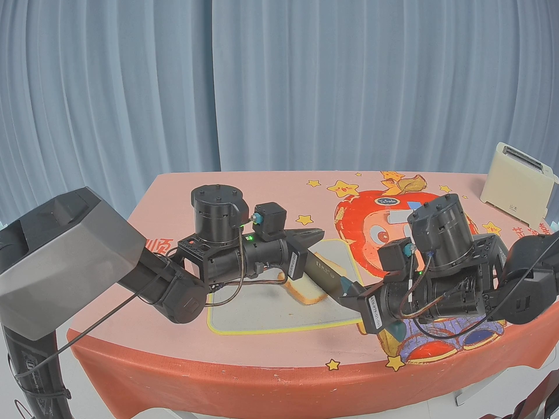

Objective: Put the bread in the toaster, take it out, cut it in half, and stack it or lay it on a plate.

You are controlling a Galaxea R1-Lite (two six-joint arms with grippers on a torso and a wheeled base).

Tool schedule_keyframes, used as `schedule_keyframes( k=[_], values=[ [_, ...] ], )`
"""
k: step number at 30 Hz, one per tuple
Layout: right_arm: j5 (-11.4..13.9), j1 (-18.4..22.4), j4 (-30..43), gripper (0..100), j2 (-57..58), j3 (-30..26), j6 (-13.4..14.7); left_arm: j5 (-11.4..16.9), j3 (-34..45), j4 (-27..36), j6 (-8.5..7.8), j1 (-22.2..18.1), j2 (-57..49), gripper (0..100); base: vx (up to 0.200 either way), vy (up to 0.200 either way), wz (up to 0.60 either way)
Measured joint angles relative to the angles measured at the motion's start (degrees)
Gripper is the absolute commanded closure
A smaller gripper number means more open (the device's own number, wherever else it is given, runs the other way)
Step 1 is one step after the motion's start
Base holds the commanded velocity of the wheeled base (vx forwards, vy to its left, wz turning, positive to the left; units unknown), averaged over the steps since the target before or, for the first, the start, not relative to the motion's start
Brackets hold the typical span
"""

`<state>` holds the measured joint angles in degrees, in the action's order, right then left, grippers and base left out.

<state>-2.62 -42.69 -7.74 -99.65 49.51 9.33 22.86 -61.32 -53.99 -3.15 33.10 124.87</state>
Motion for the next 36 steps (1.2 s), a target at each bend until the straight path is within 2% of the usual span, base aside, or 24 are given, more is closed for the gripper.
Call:
schedule_keyframes(
  k=[5, 36],
  values=[
    [-0.02, 0.0, 0.2, 100, -0.02, -0.04, 0.0, -0.99, 0.6, -0.22, -0.07, -0.11, 0.21, 100, 0.0, 0.0, 0.0],
    [-0.09, 0.0, 0.52, 100, -1.07, -0.61, -0.18, -1.07, 0.79, -2.96, -0.05, -0.49, 2.94, 100, 0.0, 0.0, 0.0]
  ],
)
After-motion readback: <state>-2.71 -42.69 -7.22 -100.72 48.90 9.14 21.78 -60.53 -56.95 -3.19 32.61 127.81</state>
